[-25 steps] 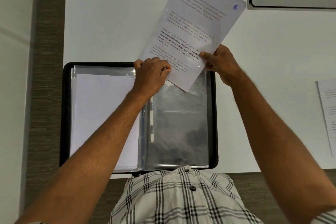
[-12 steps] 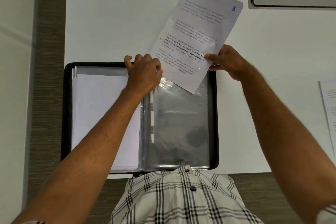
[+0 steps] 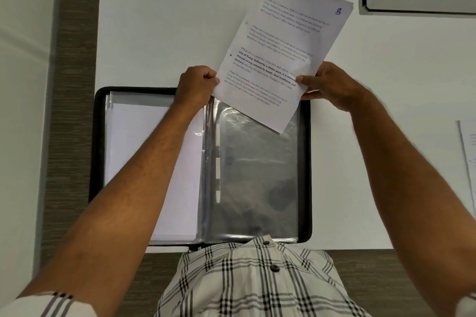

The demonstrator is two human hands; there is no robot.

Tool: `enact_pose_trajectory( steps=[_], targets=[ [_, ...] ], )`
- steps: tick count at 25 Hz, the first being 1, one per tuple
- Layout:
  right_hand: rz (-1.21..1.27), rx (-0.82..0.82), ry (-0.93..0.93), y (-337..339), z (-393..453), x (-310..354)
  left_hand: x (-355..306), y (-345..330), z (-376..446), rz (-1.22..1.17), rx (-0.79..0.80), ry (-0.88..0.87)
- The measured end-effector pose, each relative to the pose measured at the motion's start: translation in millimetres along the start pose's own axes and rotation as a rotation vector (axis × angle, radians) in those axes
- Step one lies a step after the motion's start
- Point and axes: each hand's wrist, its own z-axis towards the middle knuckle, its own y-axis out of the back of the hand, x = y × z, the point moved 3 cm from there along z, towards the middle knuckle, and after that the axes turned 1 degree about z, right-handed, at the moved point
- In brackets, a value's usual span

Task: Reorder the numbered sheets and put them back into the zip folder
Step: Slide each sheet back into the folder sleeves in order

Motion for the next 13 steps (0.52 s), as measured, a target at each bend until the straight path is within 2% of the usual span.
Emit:
enact_pose_trajectory(
  steps=[5, 8, 13],
  targets=[
    [0.011, -0.035, -0.009, 2.2, 5.7, 1.1, 9.3, 1.2, 6.2, 0.046, 0.072, -0.007],
    [-0.004, -0.021, -0.012, 3.1, 4.9, -0.2, 5.3, 4.0, 7.0, 0.041, 0.074, 0.004],
    [-0.007, -0.008, -0.011, 4.1, 3.2, -1.3, 1.3, 0.8, 5.8, 0.170, 0.047, -0.011]
  ],
)
